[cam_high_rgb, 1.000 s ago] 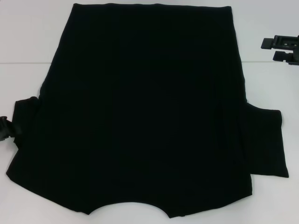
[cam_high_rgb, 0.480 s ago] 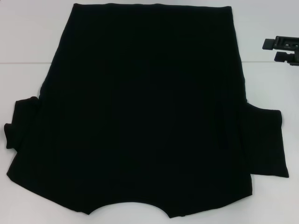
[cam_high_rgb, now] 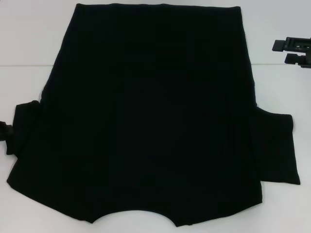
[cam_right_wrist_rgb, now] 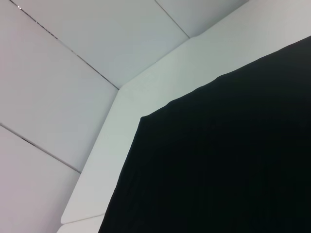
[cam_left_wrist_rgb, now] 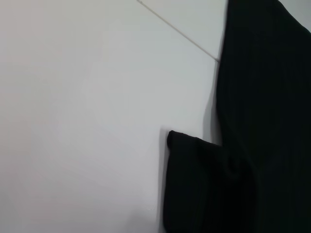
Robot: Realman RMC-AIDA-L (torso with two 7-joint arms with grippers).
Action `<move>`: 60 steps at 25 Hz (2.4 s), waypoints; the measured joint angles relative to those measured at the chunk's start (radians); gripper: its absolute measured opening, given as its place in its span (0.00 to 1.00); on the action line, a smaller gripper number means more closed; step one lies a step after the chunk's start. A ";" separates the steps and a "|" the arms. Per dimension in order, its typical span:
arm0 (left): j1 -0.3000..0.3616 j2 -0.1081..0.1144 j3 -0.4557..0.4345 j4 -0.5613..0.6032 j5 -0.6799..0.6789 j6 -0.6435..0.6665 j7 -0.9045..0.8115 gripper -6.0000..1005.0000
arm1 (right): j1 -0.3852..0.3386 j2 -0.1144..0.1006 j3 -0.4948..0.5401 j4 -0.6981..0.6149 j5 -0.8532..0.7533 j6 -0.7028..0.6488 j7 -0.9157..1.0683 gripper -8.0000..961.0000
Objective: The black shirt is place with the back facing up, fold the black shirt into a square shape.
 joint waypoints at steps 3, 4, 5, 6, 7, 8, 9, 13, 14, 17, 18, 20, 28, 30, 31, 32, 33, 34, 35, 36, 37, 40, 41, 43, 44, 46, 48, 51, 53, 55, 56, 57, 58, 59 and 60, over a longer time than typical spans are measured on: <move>0.000 -0.002 0.003 -0.003 0.001 -0.013 0.000 0.24 | 0.000 0.000 0.000 0.000 0.000 0.000 0.000 0.79; 0.000 -0.004 0.007 -0.008 0.002 -0.021 0.000 0.27 | 0.000 0.000 0.000 0.000 0.000 0.000 0.000 0.79; -0.001 -0.005 0.010 -0.012 0.003 -0.026 0.000 0.31 | 0.001 0.000 0.000 0.000 0.000 0.000 0.000 0.79; -0.002 -0.005 0.012 -0.021 0.004 -0.034 -0.001 0.34 | 0.001 0.000 0.000 0.000 0.000 0.000 0.000 0.79; -0.004 -0.006 0.015 -0.031 0.004 -0.042 -0.001 0.37 | 0.001 0.000 0.000 0.000 0.000 0.000 0.000 0.79; -0.005 -0.006 0.019 -0.039 0.004 -0.048 -0.001 0.40 | 0.001 0.000 0.000 0.000 0.000 0.000 0.000 0.79; -0.007 -0.006 0.027 -0.050 0.004 -0.057 -0.001 0.42 | 0.001 0.000 0.000 0.000 0.000 0.000 0.000 0.79; -0.014 -0.014 0.064 -0.063 0.004 -0.075 -0.003 0.45 | 0.000 0.000 0.000 0.002 0.000 0.000 0.000 0.79; -0.017 -0.015 0.067 -0.064 0.004 -0.077 -0.003 0.45 | 0.000 0.000 0.000 0.001 0.000 -0.001 0.000 0.79; -0.022 -0.016 0.083 -0.065 0.004 -0.085 -0.008 0.43 | -0.002 0.000 0.000 0.002 0.000 -0.004 0.000 0.79; -0.022 -0.016 0.089 -0.065 0.004 -0.087 -0.011 0.42 | -0.002 0.000 0.000 0.002 0.001 -0.005 0.000 0.79; -0.023 -0.015 0.095 -0.065 0.004 -0.088 -0.014 0.41 | -0.002 0.000 0.000 0.002 0.001 -0.005 0.000 0.79; -0.019 -0.015 0.096 -0.060 0.004 -0.077 -0.008 0.16 | -0.004 0.000 0.001 0.002 0.002 -0.006 -0.001 0.79; -0.017 -0.014 0.094 -0.058 0.004 -0.075 -0.007 0.10 | -0.005 0.000 0.002 0.002 0.002 -0.006 -0.002 0.79; -0.013 -0.010 0.093 -0.043 0.003 -0.063 -0.007 0.07 | -0.006 0.000 0.002 0.002 0.002 -0.006 -0.002 0.79; -0.012 -0.008 0.093 -0.036 0.003 -0.057 -0.009 0.05 | -0.006 0.000 0.002 0.002 0.002 -0.006 -0.002 0.79; -0.010 -0.006 0.092 -0.028 0.004 -0.051 -0.010 0.02 | -0.006 0.000 0.002 0.002 0.002 -0.006 -0.002 0.79; -0.008 -0.004 0.090 -0.016 0.004 -0.044 -0.014 0.02 | -0.007 0.000 0.002 0.002 0.002 -0.006 -0.001 0.79; -0.005 -0.001 0.088 -0.004 0.006 -0.038 -0.017 0.02 | -0.007 0.000 0.002 0.002 0.002 -0.006 -0.001 0.79; -0.001 0.002 0.085 0.009 0.009 -0.032 -0.021 0.02 | -0.007 0.000 0.002 0.002 0.002 -0.006 -0.001 0.79; 0.003 0.004 0.082 0.024 0.013 -0.027 -0.026 0.02 | -0.007 0.000 0.002 0.002 0.002 -0.006 -0.001 0.79; 0.011 0.012 0.078 0.059 0.031 -0.022 -0.041 0.02 | -0.007 0.000 0.002 0.002 0.002 -0.006 -0.001 0.79; 0.012 0.015 0.078 0.068 0.038 -0.023 -0.044 0.02 | -0.007 0.000 0.002 0.002 0.002 -0.007 -0.001 0.79; 0.011 0.019 0.077 0.079 0.047 -0.024 -0.044 0.02 | -0.007 0.000 0.002 0.002 0.002 -0.007 -0.002 0.79; 0.007 0.021 0.077 0.082 0.054 -0.023 -0.044 0.02 | -0.007 0.000 0.002 0.002 0.001 -0.007 -0.002 0.79; -0.004 0.026 0.080 0.090 0.073 -0.021 -0.045 0.02 | -0.007 0.000 0.002 0.002 0.001 -0.008 -0.002 0.79; -0.014 0.030 0.084 0.099 0.089 -0.017 -0.049 0.02 | -0.007 0.000 0.001 0.002 0.001 -0.008 -0.001 0.79; -0.023 0.033 0.087 0.108 0.093 -0.005 -0.050 0.02 | -0.007 0.000 0.002 0.001 0.001 -0.010 -0.001 0.79; -0.038 0.038 0.091 0.113 0.094 0.032 -0.050 0.02 | -0.007 0.000 0.000 0.002 0.001 -0.011 -0.003 0.79; -0.051 0.038 0.097 0.113 0.090 0.079 -0.051 0.02 | -0.007 0.000 -0.002 0.002 0.001 -0.012 -0.003 0.79; -0.057 0.038 0.100 0.113 0.086 0.099 -0.050 0.01 | -0.007 0.000 -0.002 0.002 0.001 -0.011 -0.004 0.79; -0.068 0.035 0.108 0.113 0.076 0.134 -0.049 0.01 | -0.007 0.000 -0.002 0.003 0.001 -0.012 -0.007 0.79; -0.077 0.033 0.117 0.112 0.064 0.168 -0.047 0.02 | -0.007 0.000 -0.002 0.003 0.001 -0.012 -0.007 0.79; -0.092 0.028 0.139 0.109 0.045 0.210 -0.046 0.02 | -0.007 0.000 -0.001 0.003 0.000 -0.012 -0.008 0.79; -0.101 0.024 0.161 0.107 0.034 0.230 -0.047 0.02 | -0.007 0.000 -0.001 0.003 0.000 -0.011 -0.009 0.79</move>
